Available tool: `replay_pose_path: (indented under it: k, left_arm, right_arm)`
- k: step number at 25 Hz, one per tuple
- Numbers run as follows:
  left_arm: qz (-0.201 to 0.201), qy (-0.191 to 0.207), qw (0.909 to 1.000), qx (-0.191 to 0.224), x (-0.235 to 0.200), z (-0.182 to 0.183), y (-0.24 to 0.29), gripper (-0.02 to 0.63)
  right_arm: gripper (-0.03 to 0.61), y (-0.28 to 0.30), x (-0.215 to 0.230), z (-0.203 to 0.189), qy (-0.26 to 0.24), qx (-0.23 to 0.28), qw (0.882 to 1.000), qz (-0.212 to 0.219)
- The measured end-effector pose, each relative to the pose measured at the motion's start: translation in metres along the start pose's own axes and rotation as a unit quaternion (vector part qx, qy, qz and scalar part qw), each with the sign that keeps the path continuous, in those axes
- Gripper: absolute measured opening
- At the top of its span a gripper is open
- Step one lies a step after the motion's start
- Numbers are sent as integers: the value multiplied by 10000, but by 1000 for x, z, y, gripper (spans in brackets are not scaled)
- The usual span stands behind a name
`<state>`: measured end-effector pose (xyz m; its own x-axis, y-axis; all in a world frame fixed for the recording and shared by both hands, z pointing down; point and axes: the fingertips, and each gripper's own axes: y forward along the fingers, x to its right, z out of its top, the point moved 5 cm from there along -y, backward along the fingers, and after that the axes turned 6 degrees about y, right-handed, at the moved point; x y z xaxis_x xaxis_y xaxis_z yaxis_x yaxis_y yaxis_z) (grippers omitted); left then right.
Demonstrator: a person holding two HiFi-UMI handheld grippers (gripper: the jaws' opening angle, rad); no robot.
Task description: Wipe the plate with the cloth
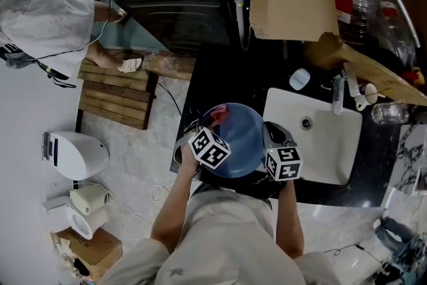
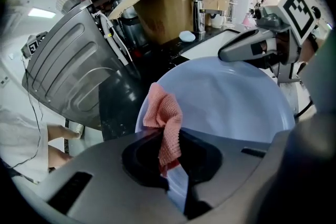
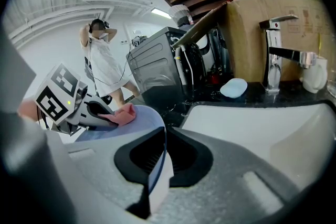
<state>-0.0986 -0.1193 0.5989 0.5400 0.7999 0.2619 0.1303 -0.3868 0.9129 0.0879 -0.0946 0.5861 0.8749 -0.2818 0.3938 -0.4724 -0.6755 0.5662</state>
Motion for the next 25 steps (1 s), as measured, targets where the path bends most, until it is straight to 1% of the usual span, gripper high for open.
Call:
replay_pose_path:
  k: [4, 9, 18, 25]
  left_arm:
    - [-64, -180, 9997, 181, 0, 8, 3, 34]
    - [-182, -261, 9987, 408, 5, 21, 5, 34]
    - [-410, -250, 9963, 714, 20, 43, 8, 34]
    - [-651, -47, 9942, 859, 38, 55, 7, 34]
  right_arm:
    - [15, 0, 0, 0, 16, 1, 10000, 14]
    - [15, 0, 0, 0, 21, -3, 10000, 24]
    - [15, 0, 0, 1, 30, 5, 10000, 15]
    - [15, 1, 0, 1, 40, 5, 10000, 23]
